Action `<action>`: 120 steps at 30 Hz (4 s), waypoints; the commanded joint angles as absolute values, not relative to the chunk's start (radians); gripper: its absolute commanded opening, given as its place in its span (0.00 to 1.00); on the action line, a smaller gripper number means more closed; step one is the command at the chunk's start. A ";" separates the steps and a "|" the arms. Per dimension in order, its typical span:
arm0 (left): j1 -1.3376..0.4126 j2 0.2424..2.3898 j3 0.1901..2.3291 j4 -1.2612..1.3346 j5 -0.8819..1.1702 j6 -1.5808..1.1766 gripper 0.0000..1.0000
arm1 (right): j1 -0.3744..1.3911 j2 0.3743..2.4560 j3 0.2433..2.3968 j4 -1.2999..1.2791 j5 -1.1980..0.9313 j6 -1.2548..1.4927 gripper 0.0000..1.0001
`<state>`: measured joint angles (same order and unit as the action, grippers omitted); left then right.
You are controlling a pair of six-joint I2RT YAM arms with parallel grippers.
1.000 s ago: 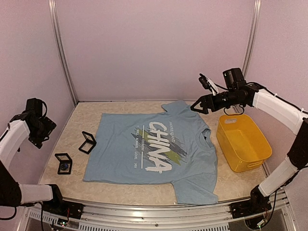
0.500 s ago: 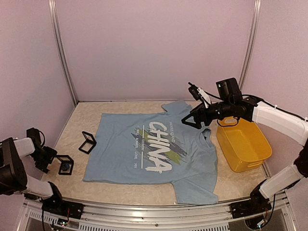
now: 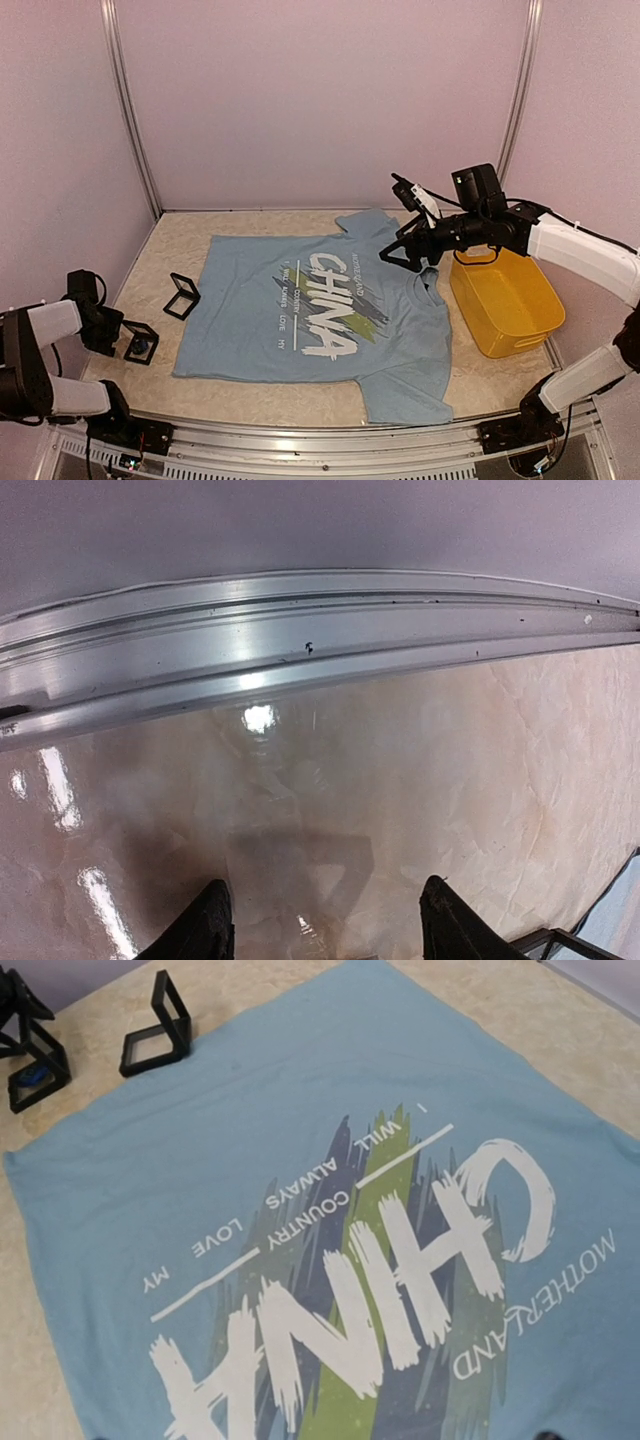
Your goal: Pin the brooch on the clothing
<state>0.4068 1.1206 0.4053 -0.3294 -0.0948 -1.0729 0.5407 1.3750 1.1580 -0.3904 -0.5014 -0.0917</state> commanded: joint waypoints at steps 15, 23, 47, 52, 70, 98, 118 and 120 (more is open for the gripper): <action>0.143 1.045 0.225 -0.448 -0.042 -1.463 0.56 | 0.554 1.327 1.134 -0.358 -0.542 -0.109 0.89; 0.101 1.000 0.270 -0.512 -0.087 -1.469 0.56 | 0.634 1.377 1.138 -0.308 -0.514 -0.075 0.88; 0.255 1.126 0.755 -0.512 -0.229 -0.527 0.68 | 1.140 2.230 1.904 -0.011 -0.174 0.140 0.76; 0.304 1.203 0.707 -0.457 -0.079 -0.491 0.65 | 1.205 2.540 2.282 -0.039 -0.148 0.137 0.73; 0.314 1.348 0.622 -0.382 0.099 -0.638 0.62 | 1.298 2.903 2.507 0.262 0.029 0.117 0.55; 0.201 1.232 0.462 -0.372 0.137 -0.803 0.61 | 1.303 3.046 2.603 0.450 -0.035 -0.034 0.28; 0.136 1.134 0.433 -0.420 0.159 -0.849 0.61 | 1.305 3.054 2.608 0.465 -0.037 -0.047 0.18; 0.132 1.116 0.435 -0.429 0.159 -0.851 0.61 | 1.305 3.052 2.608 0.465 -0.034 -0.048 0.16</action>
